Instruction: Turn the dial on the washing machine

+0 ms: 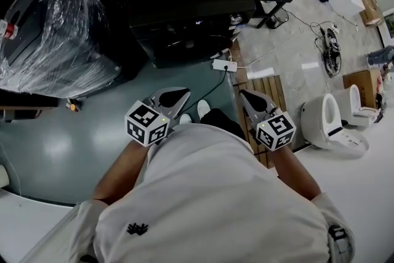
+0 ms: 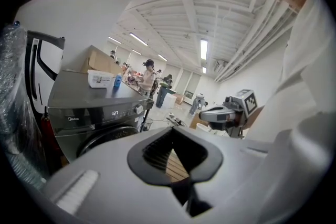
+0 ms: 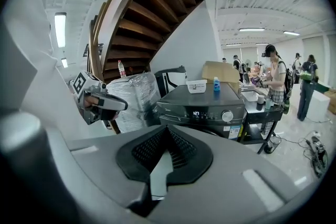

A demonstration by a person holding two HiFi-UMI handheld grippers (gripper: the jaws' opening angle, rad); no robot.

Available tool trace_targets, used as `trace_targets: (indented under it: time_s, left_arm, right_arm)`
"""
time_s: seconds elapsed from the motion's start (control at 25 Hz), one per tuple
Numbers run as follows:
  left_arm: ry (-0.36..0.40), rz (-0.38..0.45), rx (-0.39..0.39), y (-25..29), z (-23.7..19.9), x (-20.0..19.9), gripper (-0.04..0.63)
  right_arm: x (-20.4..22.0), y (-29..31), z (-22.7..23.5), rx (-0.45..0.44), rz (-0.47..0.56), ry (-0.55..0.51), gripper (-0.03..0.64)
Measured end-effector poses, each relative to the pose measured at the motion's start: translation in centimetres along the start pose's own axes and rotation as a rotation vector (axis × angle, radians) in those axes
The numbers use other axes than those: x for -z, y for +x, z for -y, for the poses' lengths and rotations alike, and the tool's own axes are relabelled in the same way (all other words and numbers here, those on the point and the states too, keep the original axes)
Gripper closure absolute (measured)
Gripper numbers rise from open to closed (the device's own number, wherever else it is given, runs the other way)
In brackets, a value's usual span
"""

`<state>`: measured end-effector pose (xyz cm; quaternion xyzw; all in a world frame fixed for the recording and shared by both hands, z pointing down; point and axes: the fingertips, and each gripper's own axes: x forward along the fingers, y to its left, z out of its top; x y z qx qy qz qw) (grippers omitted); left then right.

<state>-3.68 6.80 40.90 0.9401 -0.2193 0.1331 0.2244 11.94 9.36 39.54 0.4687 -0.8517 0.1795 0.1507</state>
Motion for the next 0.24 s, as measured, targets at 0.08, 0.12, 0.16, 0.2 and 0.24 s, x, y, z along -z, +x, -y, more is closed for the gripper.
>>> trace_targets:
  time_s: [0.08, 0.12, 0.16, 0.2, 0.24]
  left_arm:
    - [-0.003, 0.009, 0.001, 0.07, 0.04, -0.03, 0.54]
    - [-0.008, 0.012, 0.0, 0.05, 0.01, 0.08, 0.54]
    - [-0.015, 0.014, -0.002, 0.03, -0.04, 0.23, 0.54]
    - [-0.022, 0.016, -0.004, 0.0, -0.1, 0.4, 0.54]
    - [-0.029, 0.018, -0.006, -0.03, -0.16, 0.59, 0.54]
  right_arm:
    - [0.04, -0.16, -0.12, 0.004, 0.004, 0.002, 0.615]
    - [0.14, -0.24, -0.21, 0.005, 0.004, 0.006, 0.615]
    - [0.27, -0.32, -0.32, 0.006, 0.003, 0.009, 0.615]
    - [0.4, -0.41, -0.44, 0.007, 0.001, 0.013, 0.615]
    - [0.54, -0.51, -0.55, 0.007, -0.001, 0.016, 0.615]
